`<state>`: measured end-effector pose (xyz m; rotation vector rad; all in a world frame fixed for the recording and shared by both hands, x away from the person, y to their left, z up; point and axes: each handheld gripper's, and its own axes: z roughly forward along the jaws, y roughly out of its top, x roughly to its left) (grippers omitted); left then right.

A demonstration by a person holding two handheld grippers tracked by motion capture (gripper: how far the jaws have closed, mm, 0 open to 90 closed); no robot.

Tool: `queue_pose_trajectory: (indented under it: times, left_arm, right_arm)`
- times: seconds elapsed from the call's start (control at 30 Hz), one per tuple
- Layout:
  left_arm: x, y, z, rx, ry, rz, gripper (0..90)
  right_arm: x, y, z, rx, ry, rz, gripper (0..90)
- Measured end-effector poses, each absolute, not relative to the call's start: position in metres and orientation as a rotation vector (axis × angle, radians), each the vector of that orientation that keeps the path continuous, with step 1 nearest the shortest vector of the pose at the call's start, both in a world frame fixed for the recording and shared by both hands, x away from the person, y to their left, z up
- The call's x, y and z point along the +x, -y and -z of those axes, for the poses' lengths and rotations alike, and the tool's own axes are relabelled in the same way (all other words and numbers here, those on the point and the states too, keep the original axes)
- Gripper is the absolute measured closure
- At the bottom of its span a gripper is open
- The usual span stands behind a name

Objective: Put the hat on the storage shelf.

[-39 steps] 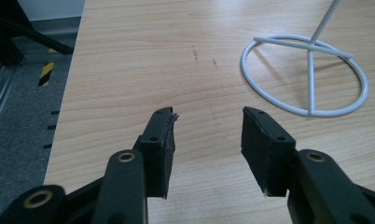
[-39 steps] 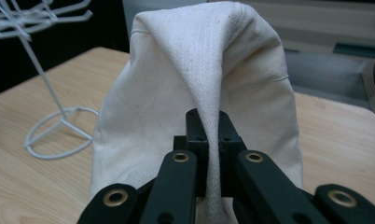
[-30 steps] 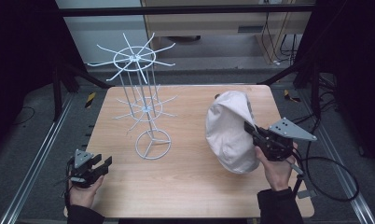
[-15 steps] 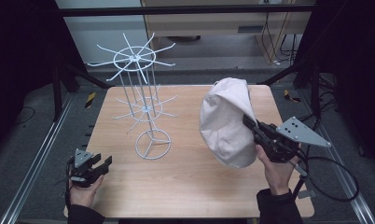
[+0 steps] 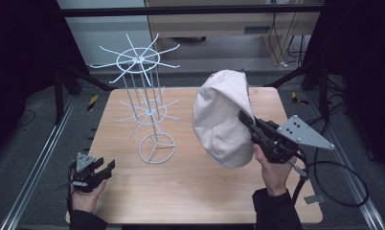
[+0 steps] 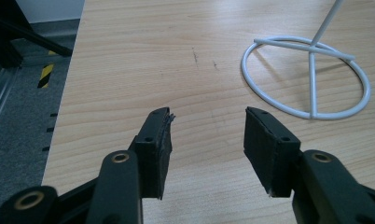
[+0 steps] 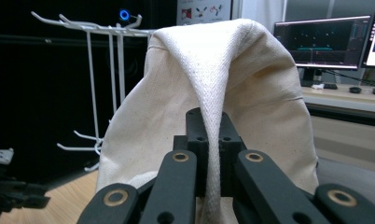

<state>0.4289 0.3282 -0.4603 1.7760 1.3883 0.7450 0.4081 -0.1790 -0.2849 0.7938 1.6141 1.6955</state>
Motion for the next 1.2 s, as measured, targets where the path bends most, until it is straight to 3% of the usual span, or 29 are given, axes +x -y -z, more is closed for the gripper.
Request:
queue_pose_trajectory:
  times: [1.2]
  left_arm:
    - [0.428,-0.328,0.46,1.776,-1.386,-0.757,50.6]
  right_arm:
    - [0.385,0.145,0.238,0.598,-1.501,-1.809,88.4]
